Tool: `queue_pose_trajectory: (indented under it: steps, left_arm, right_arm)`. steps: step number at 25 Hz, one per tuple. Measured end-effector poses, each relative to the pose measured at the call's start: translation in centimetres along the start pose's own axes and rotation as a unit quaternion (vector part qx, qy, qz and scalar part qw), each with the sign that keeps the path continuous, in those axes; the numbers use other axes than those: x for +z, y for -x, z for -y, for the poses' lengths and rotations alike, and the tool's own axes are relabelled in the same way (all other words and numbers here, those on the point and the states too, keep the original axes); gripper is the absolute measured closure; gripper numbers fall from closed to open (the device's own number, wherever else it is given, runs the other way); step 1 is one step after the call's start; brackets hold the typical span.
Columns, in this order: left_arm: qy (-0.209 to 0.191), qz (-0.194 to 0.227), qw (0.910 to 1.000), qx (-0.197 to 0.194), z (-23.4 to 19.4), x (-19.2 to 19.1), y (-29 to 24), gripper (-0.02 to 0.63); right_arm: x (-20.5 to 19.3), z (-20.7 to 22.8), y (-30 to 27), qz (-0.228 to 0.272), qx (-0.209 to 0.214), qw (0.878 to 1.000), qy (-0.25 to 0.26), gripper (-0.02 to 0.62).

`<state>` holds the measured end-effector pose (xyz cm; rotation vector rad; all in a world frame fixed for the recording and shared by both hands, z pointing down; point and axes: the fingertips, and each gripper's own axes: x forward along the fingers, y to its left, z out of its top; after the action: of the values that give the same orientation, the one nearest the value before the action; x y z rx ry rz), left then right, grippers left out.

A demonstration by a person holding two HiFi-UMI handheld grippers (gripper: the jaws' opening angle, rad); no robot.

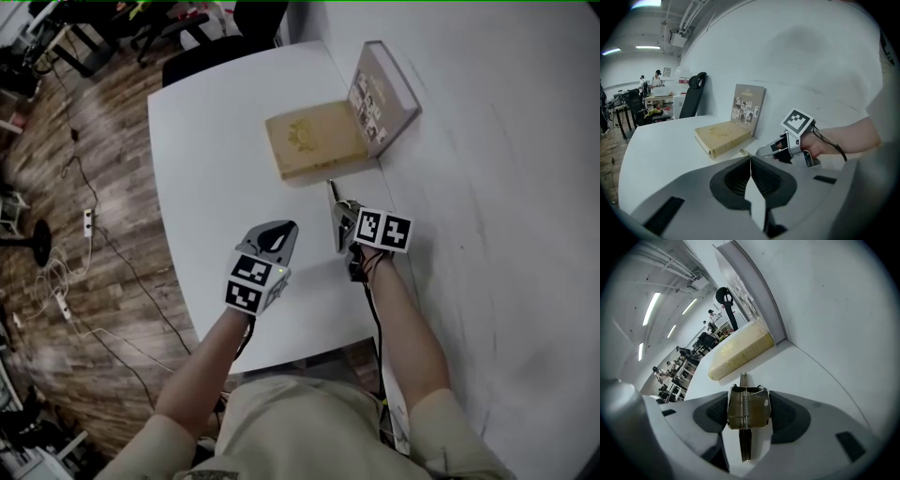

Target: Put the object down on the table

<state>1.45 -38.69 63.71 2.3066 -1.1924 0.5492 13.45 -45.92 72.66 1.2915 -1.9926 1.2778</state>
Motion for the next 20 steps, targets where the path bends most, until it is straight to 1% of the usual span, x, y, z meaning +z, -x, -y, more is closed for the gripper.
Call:
queue_pose_trajectory:
  steps: [2,4,6,8,11,13,15,18,20]
  left_arm:
    - [0.003,-0.004,1.0000,-0.001,-0.2,-0.5,-0.1,0.584]
    - [0.004,-0.006,1.0000,0.003,-0.5,-0.8,-0.1,0.584]
    - [0.003,-0.013,0.9999,0.011,-0.9,-1.1,-0.1,0.584]
    - [-0.001,-0.023,0.9996,0.016,-1.1,-1.4,0.0,0.584]
    - [-0.005,-0.024,0.9995,0.019,-1.3,-1.4,0.4,0.583]
    - [-0.006,-0.020,0.9996,0.021,-1.6,-1.2,0.7,0.584]
    - [-0.007,-0.016,0.9995,0.025,-1.9,-0.9,1.3,0.583]
    - [-0.004,-0.008,0.9995,0.031,-2.4,-0.3,2.4,0.584]
    - [-0.005,0.000,0.9994,0.036,-2.6,0.4,3.2,0.584]
  right_arm:
    - [0.4,0.0,-0.3,0.008,-0.003,1.000,0.000,0.347]
    - [0.7,-0.1,-0.8,0.009,-0.012,1.000,0.013,0.347]
    - [0.8,0.1,-1.2,0.004,-0.032,0.999,0.040,0.345]
    - [0.7,0.4,-1.4,0.001,-0.052,0.996,0.070,0.327]
    - [1.0,0.7,-1.3,0.006,-0.071,0.992,0.105,0.310]
    - [1.5,0.7,-1.0,0.013,-0.075,0.990,0.117,0.307]
    - [2.1,0.6,-0.3,0.021,-0.074,0.990,0.119,0.307]
    - [3.0,0.3,1.5,0.037,-0.070,0.990,0.119,0.307]
    - [3.8,-0.3,2.9,0.050,-0.066,0.988,0.128,0.308]
